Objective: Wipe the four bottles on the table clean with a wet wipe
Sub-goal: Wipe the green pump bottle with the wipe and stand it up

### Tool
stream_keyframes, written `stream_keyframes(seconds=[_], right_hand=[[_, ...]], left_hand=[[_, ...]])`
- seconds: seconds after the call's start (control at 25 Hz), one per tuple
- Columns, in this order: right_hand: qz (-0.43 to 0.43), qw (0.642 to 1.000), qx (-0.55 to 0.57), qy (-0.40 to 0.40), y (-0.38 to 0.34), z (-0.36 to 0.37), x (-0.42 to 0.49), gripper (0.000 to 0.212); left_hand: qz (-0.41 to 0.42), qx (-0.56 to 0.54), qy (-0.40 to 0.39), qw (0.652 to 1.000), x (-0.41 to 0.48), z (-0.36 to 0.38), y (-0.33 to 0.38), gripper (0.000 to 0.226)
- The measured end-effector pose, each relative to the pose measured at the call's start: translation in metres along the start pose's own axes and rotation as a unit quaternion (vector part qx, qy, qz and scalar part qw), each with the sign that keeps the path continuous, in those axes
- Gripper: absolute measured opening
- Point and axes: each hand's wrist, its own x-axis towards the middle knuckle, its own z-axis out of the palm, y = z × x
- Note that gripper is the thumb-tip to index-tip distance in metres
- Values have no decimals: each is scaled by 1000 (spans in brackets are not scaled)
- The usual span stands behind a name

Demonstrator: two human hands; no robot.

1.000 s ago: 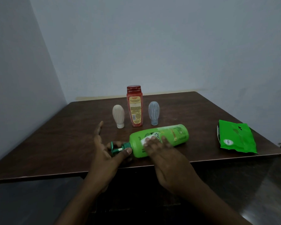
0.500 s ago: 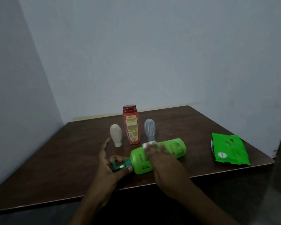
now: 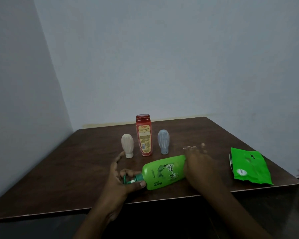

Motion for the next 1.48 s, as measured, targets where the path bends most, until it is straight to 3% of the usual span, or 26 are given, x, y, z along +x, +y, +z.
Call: stream_keyframes(seconds=[0.08,0.16,0.24,0.32,0.4,0.52,0.72,0.8,0.88,1.0,1.08,1.2,1.32,1.48], right_hand=[[-31,999,22,11,-23,0,-11,49],[-138,988,69,0,-58,-5,-31,59],[-278,954,109,-21,-81,-12,-43,66],[-347,930,113,-47,-84,-18,-38,66],[-304,939,141,-73,-69,-22,-28,66],[-167,972,153,-68,-31,-20,-12,57],[-4,996,5,-86,14,-30,7,35],[-16,997,12,-74,-5,-28,1,38],[-93,991,70,-70,-36,-22,-13,52],[-247,951,162,-94,-73,-21,-28,63],[-285,930,202,-112,-75,-25,-29,62],[-222,944,216,-112,-48,-28,-18,60],[-98,979,147,-106,-5,-27,0,51],[-14,986,81,-146,44,-14,16,48]], left_hand=[[-5,10,2,1000,-4,1,3,124],[-5,10,4,1000,-8,0,6,121],[-10,-2,-2,1000,-9,0,7,115],[-10,-19,-10,1000,-10,0,4,114],[3,-12,-4,1000,-8,0,1,118],[16,-9,5,1000,-5,0,2,117],[21,-17,-2,1000,-3,-1,3,118],[19,-16,1,1000,-2,-2,2,117],[19,-12,0,1000,-1,-5,-3,117],[12,-12,-1,1000,1,-10,-7,119],[10,-11,-6,1000,1,-9,-9,121],[18,-12,-4,1000,2,-7,-8,121],[22,-18,-4,1000,3,-6,-7,116],[20,-23,-7,1000,0,-4,-6,116]])
